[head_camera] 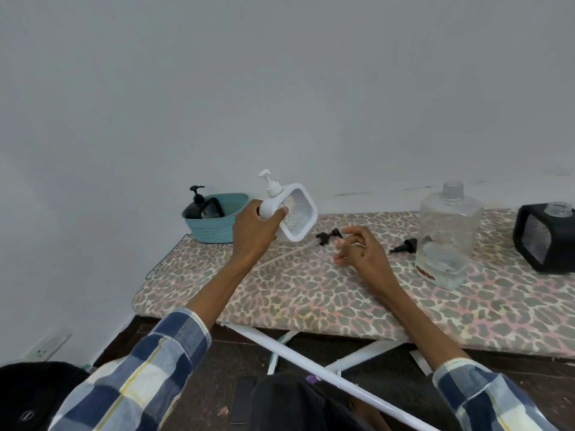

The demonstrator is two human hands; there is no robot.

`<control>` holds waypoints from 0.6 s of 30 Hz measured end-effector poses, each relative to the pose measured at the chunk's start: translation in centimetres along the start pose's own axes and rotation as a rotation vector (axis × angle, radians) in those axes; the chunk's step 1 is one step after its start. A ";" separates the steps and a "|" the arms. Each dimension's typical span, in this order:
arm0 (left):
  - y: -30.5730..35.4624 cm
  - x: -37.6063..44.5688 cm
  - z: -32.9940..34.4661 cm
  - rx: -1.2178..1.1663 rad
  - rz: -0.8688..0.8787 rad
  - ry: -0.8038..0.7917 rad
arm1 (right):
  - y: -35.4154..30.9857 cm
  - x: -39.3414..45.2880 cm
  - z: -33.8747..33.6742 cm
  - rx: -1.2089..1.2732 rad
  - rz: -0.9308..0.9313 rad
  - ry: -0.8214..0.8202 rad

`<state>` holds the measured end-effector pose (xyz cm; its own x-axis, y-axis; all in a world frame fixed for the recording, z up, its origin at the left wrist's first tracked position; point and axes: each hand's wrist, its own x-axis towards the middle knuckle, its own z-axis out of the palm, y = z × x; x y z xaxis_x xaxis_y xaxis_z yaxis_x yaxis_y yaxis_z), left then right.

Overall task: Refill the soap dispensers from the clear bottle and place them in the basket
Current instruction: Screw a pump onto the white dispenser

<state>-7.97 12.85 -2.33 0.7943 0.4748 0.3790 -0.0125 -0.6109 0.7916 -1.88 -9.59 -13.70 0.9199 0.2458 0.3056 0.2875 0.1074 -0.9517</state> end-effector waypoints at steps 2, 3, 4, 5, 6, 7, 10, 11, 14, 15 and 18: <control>-0.9 1.6 -1.8 0.050 0.003 0.044 | -0.3 0.1 1.3 -0.068 -0.034 0.024; -1.2 2.4 -2.7 0.078 0.008 0.064 | -0.6 0.4 2.2 -0.115 -0.056 0.034; -1.6 3.2 -3.4 0.098 0.011 0.085 | -0.9 0.8 3.3 -0.168 -0.078 0.040; -1.9 4.0 -4.2 0.109 0.014 0.113 | -1.0 1.5 4.6 -0.213 -0.096 0.035; -2.1 4.9 -5.0 0.118 0.016 0.143 | -1.2 2.1 5.9 -0.247 -0.105 0.016; -2.3 5.8 -5.8 0.135 0.022 0.171 | -1.1 2.6 7.2 -0.270 -0.108 -0.009; -3.3 8.3 -7.7 0.204 0.023 0.215 | 0.1 3.2 10.9 -0.282 -0.117 -0.049; -3.9 9.1 -8.2 0.212 0.020 0.214 | 0.7 3.0 11.8 -0.288 -0.115 -0.051; -5.7 10.9 -9.2 0.250 0.028 0.219 | 1.7 2.5 12.6 -0.362 -0.092 -0.057; -6.3 11.4 -9.3 0.253 0.024 0.226 | 1.9 2.6 12.5 -0.368 -0.078 -0.044; -7.8 12.4 -9.1 0.257 0.006 0.248 | 2.4 3.2 11.9 -0.355 -0.045 -0.003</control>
<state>-3.55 29.28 0.53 0.6227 0.5908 0.5130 0.1616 -0.7387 0.6544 -1.37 2.92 -14.65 0.9036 0.2517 0.3465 0.4027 -0.2236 -0.8876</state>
